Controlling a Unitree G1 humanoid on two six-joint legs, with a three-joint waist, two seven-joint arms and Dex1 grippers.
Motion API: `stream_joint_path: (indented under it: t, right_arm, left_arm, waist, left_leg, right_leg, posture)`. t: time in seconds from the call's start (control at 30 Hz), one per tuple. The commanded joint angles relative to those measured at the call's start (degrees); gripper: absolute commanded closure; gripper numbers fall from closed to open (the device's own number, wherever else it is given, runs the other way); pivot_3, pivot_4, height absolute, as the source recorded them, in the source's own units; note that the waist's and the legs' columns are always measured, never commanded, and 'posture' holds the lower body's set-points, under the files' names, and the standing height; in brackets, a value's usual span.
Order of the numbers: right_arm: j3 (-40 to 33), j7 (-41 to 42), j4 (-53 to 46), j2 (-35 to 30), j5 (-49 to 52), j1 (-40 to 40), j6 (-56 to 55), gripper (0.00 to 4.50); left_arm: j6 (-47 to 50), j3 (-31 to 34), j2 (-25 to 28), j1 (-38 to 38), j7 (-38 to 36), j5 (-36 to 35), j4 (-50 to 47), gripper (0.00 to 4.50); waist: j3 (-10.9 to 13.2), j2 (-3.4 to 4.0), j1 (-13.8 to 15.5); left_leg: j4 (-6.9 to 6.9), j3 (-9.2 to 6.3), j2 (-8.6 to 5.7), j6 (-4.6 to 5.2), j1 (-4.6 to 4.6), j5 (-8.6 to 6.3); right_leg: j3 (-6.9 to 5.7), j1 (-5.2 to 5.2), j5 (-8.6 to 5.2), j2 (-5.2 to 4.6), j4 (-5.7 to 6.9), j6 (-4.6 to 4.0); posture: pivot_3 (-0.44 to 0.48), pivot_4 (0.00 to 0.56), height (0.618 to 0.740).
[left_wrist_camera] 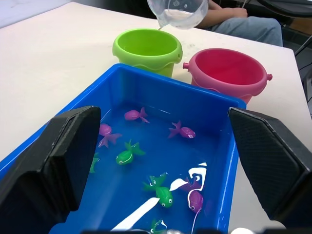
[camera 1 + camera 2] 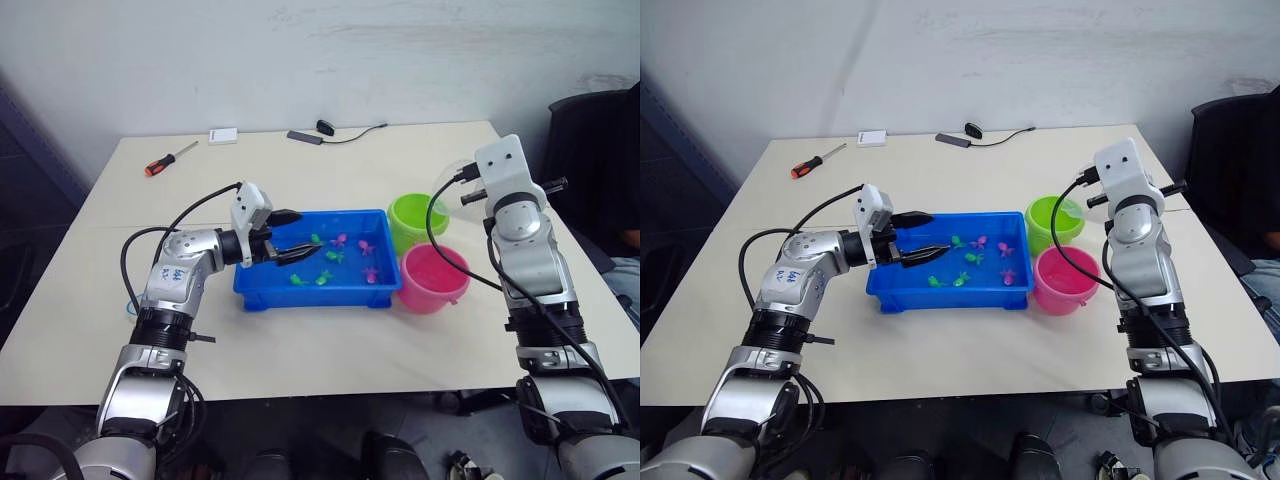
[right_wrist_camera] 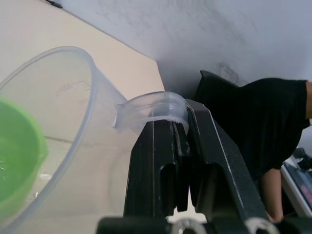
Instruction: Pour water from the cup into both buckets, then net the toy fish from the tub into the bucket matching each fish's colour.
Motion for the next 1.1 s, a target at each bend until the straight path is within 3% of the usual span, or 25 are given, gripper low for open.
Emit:
stream_joint_path:
  t: [0.03, 0.43, 1.1]
  right_arm:
    - [1.64, -1.22, -1.02, -0.95, -3.75, -1.69, -1.28, 4.46]
    - [6.07, -1.53, -0.48, -2.06, -10.21, -2.05, -3.27, 4.46]
    - [6.69, -2.31, 0.36, -2.24, -16.30, -1.55, -6.32, 4.46]
  left_arm:
    - [-0.73, 0.66, 0.73, 0.09, -0.15, -0.69, -2.49, 0.00]
    - [-1.48, 0.35, 0.56, 0.31, -0.57, -0.53, -2.15, 0.00]
    - [-2.37, 0.13, 0.80, 0.92, -1.19, -0.43, -2.18, 0.00]
  waist:
    - [0.00, 0.00, 0.04]
    - [0.00, 0.00, 0.02]
    - [0.01, -0.01, 0.04]
  left_leg:
    - [0.00, 0.00, 0.00, 0.00, 0.00, 0.00]
    - [0.00, 0.00, 0.00, -0.02, 0.00, 0.01]
    - [0.01, 0.00, 0.00, -0.04, 0.00, 0.03]
  right_leg:
    - [0.00, 0.00, 0.00, 0.00, 0.00, 0.00]
    - [0.00, -0.01, 0.00, 0.00, 0.00, 0.00]
    - [0.00, -0.01, 0.00, 0.00, 0.00, 0.00]
  posture:
    - [0.000, 0.150, 0.740]
    - [0.000, 0.150, 0.740]
    - [0.000, 0.150, 0.740]
